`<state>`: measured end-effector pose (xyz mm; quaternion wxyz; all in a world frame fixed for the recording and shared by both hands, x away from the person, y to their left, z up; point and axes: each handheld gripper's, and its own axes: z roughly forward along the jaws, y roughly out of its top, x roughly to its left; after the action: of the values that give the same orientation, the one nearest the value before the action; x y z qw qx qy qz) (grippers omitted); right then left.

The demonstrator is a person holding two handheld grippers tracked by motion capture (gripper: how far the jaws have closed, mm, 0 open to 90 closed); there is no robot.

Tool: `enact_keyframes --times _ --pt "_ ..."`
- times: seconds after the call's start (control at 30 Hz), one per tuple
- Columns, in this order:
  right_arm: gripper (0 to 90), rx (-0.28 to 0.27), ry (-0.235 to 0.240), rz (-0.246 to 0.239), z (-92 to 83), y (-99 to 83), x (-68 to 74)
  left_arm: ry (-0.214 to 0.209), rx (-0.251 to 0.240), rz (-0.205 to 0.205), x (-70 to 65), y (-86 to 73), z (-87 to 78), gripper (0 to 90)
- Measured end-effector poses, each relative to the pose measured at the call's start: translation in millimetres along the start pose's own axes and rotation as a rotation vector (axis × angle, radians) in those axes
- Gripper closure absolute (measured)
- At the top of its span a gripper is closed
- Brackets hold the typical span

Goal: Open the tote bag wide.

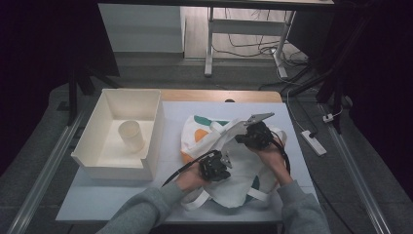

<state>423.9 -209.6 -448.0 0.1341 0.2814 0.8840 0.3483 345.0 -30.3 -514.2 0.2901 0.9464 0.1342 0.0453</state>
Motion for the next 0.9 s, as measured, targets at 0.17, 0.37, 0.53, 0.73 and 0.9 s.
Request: enact_keyframes --times 0.17,0.37,0.53,0.73,0.9 --pt "89.1 -0.045 -0.08 0.02 3.1 16.2 -15.4 -0.021 -0.003 -0.008 0.6 -2.4 -2.2 89.3" --pt "89.1 -0.011 -0.122 0.047 27.4 24.0 -39.0 -0.02 -0.007 -0.003 2.0 -3.8 -4.7 89.3" --pt "89.0 0.036 -0.136 0.052 48.9 17.3 -49.1 -0.028 -0.008 -0.008 3.8 -4.6 -4.0 89.3" --pt "88.9 0.075 -0.106 0.115 68.8 3.9 -57.3 -0.027 -0.008 -0.009 3.8 -4.9 -3.7 89.2" --pt "87.2 0.064 -0.106 0.107 65.3 3.9 -54.9 -0.02 -0.011 -0.011 3.3 -5.0 -3.5 87.9"
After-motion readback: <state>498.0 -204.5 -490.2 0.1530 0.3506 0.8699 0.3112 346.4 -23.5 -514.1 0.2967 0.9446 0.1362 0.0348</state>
